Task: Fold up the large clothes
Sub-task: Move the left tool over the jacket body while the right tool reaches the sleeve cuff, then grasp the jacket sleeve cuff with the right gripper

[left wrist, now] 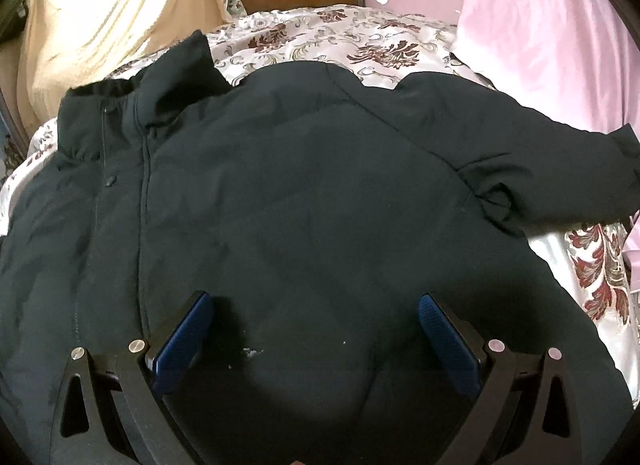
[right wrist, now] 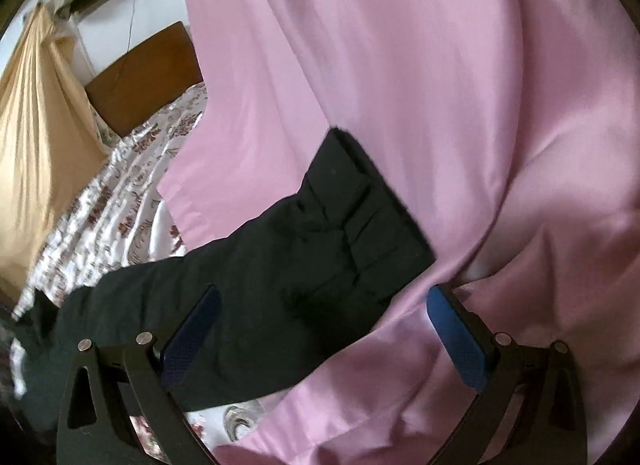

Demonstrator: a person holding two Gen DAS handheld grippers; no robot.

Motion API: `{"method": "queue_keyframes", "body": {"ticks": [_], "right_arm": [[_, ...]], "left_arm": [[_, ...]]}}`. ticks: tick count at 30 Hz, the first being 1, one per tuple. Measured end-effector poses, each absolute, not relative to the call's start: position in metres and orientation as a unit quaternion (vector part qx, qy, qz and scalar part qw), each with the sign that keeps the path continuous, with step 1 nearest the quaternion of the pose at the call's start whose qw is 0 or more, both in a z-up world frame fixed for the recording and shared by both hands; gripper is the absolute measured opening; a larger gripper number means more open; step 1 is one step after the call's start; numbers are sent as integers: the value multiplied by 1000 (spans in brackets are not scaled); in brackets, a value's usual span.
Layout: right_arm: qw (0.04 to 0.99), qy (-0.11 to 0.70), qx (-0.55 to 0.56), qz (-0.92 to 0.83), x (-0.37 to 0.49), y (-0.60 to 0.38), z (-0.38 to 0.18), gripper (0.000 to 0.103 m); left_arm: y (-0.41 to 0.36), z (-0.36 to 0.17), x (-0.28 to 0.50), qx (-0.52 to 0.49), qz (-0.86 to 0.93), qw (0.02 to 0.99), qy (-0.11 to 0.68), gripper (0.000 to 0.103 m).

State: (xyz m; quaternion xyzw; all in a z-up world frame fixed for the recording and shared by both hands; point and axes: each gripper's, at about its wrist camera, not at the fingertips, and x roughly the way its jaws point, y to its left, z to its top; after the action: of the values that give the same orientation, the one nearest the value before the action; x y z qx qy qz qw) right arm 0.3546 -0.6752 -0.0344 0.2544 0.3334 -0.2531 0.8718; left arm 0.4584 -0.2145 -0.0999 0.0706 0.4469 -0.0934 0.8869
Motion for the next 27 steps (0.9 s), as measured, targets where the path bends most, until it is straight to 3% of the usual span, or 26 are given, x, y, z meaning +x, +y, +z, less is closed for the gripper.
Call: {"method": "queue_keyframes", "body": {"ticks": [4,10,19,24,25,26,27], "right_arm": [[861,314,310,-252,352,-691,-45,101],[846,307,310,-307,352,-688,-53,73],[854,274,269,-352,360,-686,-39,72],[835,279,316,-352,369,-709,-54,71],[839,275,314,-348,368,-707,-54,55],[842,275,309,-347,369,-705,-53,32],[841,276,305,-351,369,-703,-52,24]], "left_arm": [[-215,-105,457,70,-94,887,447,103],[-214,-109,457,70,-95,887,446,103],[-211,-111,457,61,-100,887,448,103],[-212,-112,458,59,-100,886,449,103],[-212,-112,459,58,-101,886,449,103],[-212,-112,459,58,-101,886,450,103],[-212,-112,460,57,-101,885,450,103]]}}
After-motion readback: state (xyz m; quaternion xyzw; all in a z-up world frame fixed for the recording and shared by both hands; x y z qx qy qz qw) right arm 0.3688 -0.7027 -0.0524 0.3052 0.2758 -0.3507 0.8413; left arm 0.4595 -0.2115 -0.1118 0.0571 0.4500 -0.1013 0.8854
